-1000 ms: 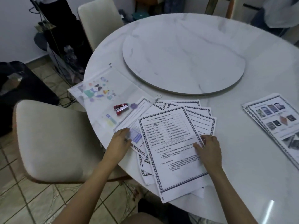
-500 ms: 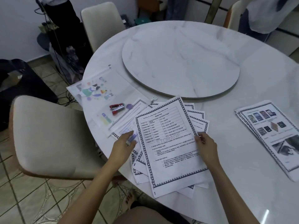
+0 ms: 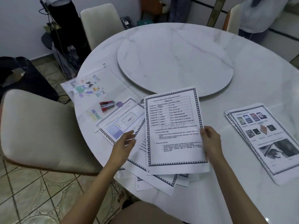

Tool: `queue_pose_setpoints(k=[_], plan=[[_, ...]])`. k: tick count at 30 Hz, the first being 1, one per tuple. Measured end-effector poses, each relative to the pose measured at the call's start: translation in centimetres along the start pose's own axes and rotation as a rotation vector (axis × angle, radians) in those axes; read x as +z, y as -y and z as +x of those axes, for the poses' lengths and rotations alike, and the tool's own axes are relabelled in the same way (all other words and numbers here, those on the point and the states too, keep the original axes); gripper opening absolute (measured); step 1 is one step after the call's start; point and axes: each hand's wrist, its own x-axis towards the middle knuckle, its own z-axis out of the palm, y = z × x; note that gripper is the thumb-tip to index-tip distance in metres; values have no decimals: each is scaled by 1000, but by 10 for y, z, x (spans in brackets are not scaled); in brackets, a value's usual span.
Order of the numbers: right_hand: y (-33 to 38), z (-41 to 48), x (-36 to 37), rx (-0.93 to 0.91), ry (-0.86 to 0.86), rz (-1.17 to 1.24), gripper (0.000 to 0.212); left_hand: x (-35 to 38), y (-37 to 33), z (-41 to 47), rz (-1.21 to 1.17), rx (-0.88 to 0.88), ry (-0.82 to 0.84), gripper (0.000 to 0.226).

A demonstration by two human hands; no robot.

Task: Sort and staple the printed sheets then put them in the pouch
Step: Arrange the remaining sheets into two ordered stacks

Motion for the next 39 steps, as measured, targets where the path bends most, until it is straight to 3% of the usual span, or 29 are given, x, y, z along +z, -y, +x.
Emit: queue_pose_setpoints(k=[8,13,17,22,26,32,39], plan=[[9,2,15,51,93,175,11,15,-16,-1,-192,-99,-13,41],[11,-10,37,25,197,130,14,12,-11,-3,-222,-110,-71,34],[5,-18,44,-31,223,-28,15,-2,2,-5,-170,-110,-210,25],[-18,-25,48,-256,219,-526,39,-33,23,-6,-97,-97,-372,30],[-29,-29,52,-281,291,-834,62,-58,36,-6,-135,-119,-477,30],[-24,-10,42,-258,340,-887,68,-83,44,-4,-176,-171,-545,31],[-17,9,27,-26,56,-984,69,-85,45,-2,-191,-191,-546,31]])
